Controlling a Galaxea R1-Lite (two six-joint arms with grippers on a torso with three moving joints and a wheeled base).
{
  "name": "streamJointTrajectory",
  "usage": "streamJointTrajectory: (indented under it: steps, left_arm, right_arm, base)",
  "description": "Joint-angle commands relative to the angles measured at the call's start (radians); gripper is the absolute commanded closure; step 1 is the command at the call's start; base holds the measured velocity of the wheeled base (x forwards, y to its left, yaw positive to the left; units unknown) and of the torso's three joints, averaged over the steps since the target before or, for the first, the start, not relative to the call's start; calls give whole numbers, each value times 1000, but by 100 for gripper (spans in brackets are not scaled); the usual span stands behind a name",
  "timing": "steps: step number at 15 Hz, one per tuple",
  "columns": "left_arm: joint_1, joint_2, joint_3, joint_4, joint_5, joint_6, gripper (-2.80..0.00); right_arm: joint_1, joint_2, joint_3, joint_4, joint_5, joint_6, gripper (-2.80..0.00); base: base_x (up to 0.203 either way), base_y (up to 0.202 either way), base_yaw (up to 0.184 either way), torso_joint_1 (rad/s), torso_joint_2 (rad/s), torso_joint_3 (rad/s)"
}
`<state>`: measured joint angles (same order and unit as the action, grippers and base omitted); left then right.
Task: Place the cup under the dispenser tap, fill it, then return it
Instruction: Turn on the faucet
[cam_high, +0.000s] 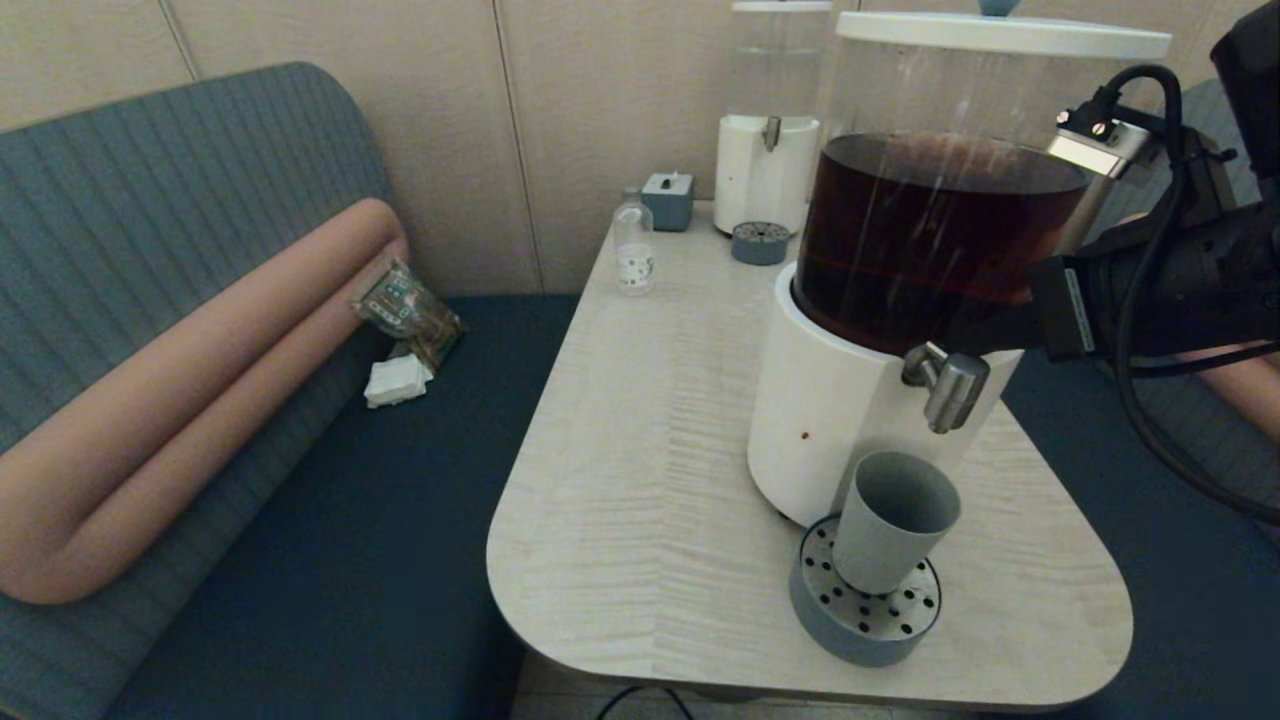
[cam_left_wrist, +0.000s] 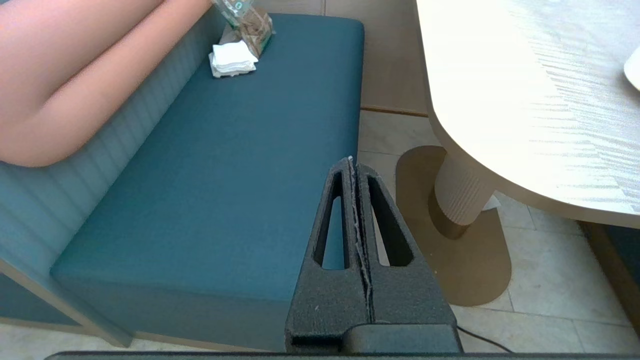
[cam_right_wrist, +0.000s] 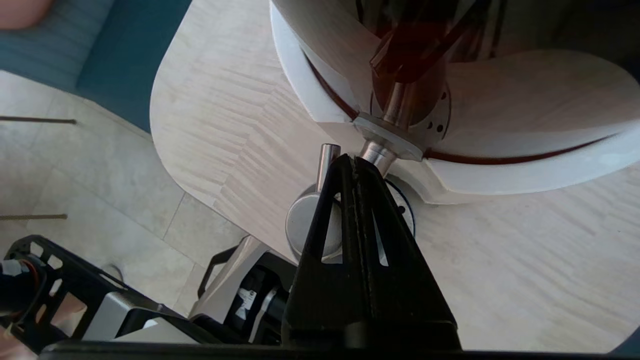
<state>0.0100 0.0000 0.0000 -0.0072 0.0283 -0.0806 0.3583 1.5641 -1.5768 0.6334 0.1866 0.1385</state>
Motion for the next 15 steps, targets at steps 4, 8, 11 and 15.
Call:
streamJointTrajectory:
  steps: [4,8,11,15]
  left_arm:
    - [1,2,2,0,1,-1,0]
    - [1,2,2,0,1,-1,0]
    - [-1,2,2,0,1,-1,0]
    - [1,2,2,0,1,-1,0]
  right_arm:
    - [1,5,9,8,29,-19,0]
    - [1,11,17,6,39,-22,0]
    - [13,13,19,-1,56,-22,0]
    - [19,14,20,-7,88,-23,0]
  base:
    - [0,0,0,0,0,0]
    - [0,0,0,0,0,0]
    - [0,0,0,0,0,0]
    - [0,0,0,0,0,0]
